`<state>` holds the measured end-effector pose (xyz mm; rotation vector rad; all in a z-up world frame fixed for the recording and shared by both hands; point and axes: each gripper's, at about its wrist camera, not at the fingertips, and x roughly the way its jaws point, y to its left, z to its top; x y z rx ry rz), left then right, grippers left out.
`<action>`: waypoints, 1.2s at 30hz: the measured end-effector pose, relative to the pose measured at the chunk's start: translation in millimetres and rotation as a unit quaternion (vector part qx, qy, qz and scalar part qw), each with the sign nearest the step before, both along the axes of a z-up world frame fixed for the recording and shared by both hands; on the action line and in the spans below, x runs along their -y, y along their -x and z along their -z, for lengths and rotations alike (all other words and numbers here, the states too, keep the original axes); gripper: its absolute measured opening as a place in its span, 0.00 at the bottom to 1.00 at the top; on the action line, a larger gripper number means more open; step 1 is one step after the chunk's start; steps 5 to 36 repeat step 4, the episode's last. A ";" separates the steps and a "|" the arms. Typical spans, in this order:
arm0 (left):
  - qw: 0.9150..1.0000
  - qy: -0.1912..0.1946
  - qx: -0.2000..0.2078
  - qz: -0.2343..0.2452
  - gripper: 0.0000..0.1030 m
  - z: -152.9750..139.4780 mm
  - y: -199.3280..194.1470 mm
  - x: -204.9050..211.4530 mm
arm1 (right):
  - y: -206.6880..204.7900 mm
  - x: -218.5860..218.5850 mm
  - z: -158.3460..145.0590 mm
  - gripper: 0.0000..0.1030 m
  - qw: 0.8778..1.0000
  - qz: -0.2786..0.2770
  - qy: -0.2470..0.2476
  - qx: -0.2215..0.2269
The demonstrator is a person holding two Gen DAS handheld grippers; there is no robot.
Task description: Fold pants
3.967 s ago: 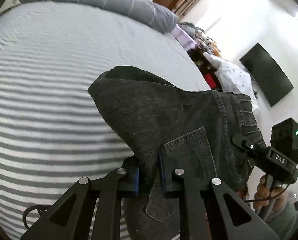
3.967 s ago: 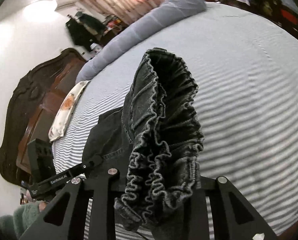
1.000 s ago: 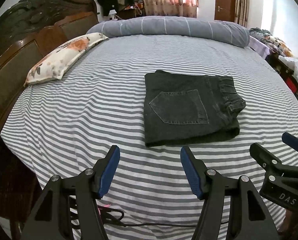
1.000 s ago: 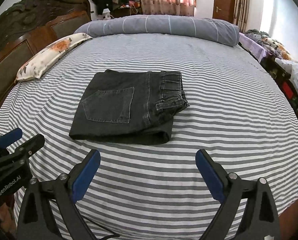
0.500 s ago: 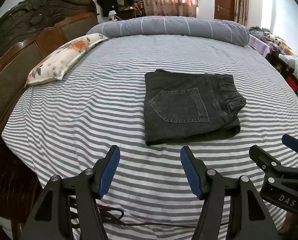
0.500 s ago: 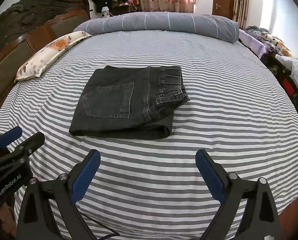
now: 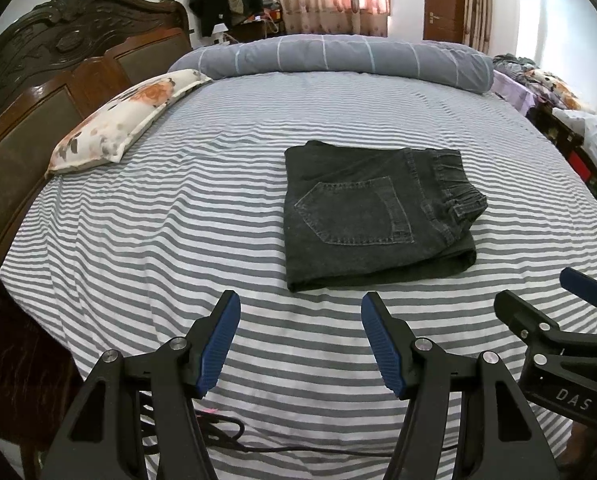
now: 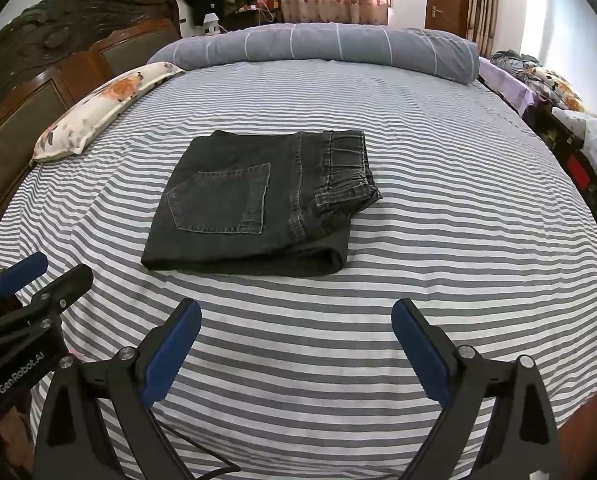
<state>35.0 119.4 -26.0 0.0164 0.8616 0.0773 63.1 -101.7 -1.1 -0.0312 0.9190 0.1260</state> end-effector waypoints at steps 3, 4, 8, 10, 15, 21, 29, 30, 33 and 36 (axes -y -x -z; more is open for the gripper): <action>1.000 0.002 -0.002 0.000 0.62 -0.1 0.6 -0.1 | 0.1 0.0 0.0 0.92 1.000 0.000 -0.002 0.000; 1.000 0.002 -0.004 -0.002 0.62 -0.5 -0.1 -0.8 | 0.3 0.0 -0.1 0.92 1.000 0.001 -0.001 0.000; 1.000 0.002 -0.004 -0.002 0.62 -0.5 -0.1 -0.8 | 0.3 0.0 -0.1 0.92 1.000 0.001 -0.001 0.000; 1.000 0.002 -0.004 -0.002 0.62 -0.5 -0.1 -0.8 | 0.3 0.0 -0.1 0.92 1.000 0.001 -0.001 0.000; 1.000 0.002 -0.004 -0.002 0.62 -0.5 -0.1 -0.8 | 0.3 0.0 -0.1 0.92 1.000 0.001 -0.001 0.000; 1.000 0.002 -0.004 -0.002 0.62 -0.5 -0.1 -0.8 | 0.3 0.0 -0.1 0.92 1.000 0.001 -0.001 0.000; 1.000 0.002 -0.004 -0.002 0.62 -0.5 -0.1 -0.8 | 0.3 0.0 -0.1 0.92 1.000 0.001 -0.001 0.000; 1.000 0.002 -0.004 -0.002 0.62 -0.5 -0.1 -0.8 | 0.3 0.0 -0.1 0.92 1.000 0.001 -0.001 0.000; 1.000 0.002 -0.004 -0.002 0.62 -0.5 -0.1 -0.8 | 0.3 0.0 -0.1 0.92 1.000 0.001 -0.001 0.000; 1.000 0.002 -0.004 -0.002 0.62 -0.5 -0.1 -0.8 | 0.3 0.0 -0.1 0.92 1.000 0.001 -0.001 0.000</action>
